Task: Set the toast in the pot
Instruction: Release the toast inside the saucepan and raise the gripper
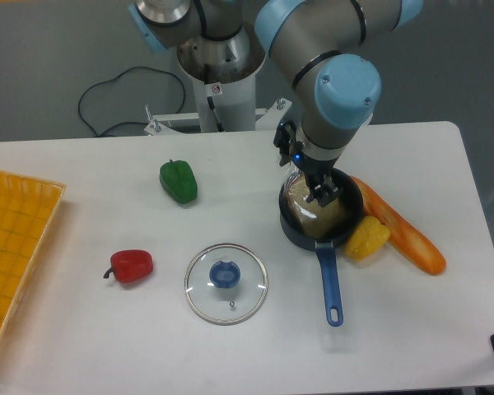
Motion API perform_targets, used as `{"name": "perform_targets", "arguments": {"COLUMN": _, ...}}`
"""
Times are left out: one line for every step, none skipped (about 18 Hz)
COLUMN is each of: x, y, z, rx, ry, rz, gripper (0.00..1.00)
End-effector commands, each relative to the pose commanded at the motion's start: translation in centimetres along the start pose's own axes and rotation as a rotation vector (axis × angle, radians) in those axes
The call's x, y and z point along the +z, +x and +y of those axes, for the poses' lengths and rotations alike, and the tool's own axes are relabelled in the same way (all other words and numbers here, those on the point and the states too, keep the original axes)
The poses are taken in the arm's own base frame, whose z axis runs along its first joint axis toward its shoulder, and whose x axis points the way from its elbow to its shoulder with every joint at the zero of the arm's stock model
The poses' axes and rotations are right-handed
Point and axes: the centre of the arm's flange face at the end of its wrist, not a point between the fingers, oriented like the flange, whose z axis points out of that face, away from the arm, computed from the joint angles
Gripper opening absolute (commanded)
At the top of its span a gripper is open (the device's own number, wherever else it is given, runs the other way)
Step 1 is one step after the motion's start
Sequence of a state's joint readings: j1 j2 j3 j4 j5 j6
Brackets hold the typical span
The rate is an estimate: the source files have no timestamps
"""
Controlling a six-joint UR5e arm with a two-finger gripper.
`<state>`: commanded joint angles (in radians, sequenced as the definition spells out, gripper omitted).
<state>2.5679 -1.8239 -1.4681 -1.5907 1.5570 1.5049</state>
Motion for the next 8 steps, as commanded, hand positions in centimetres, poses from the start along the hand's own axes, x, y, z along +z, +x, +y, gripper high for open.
{"name": "perform_targets", "arguments": {"x": -0.1, "y": 0.1, "z": -0.6, "rx": 0.009, "ry": 0.002, "rz": -0.004, "gripper": 1.0}}
{"name": "perform_targets", "arguments": {"x": -0.1, "y": 0.1, "z": -0.9, "rx": 0.014, "ry": 0.006, "rz": -0.004, "gripper": 1.0}}
{"name": "perform_targets", "arguments": {"x": 0.1, "y": 0.0, "z": -1.1, "rx": 0.017, "ry": 0.016, "rz": 0.0, "gripper": 1.0}}
{"name": "perform_targets", "arguments": {"x": 0.2, "y": -0.2, "z": -1.2, "rx": 0.017, "ry": 0.024, "rz": -0.004, "gripper": 1.0}}
{"name": "perform_targets", "arguments": {"x": 0.3, "y": -0.4, "z": -1.3, "rx": 0.019, "ry": 0.025, "rz": -0.022, "gripper": 1.0}}
{"name": "perform_targets", "arguments": {"x": 0.3, "y": -0.5, "z": -1.5, "rx": 0.022, "ry": 0.027, "rz": -0.042, "gripper": 1.0}}
{"name": "perform_targets", "arguments": {"x": 0.5, "y": -0.7, "z": -2.1, "rx": 0.033, "ry": 0.026, "rz": -0.056, "gripper": 1.0}}
{"name": "perform_targets", "arguments": {"x": 0.4, "y": -0.6, "z": -2.6, "rx": 0.043, "ry": 0.022, "rz": -0.067, "gripper": 1.0}}
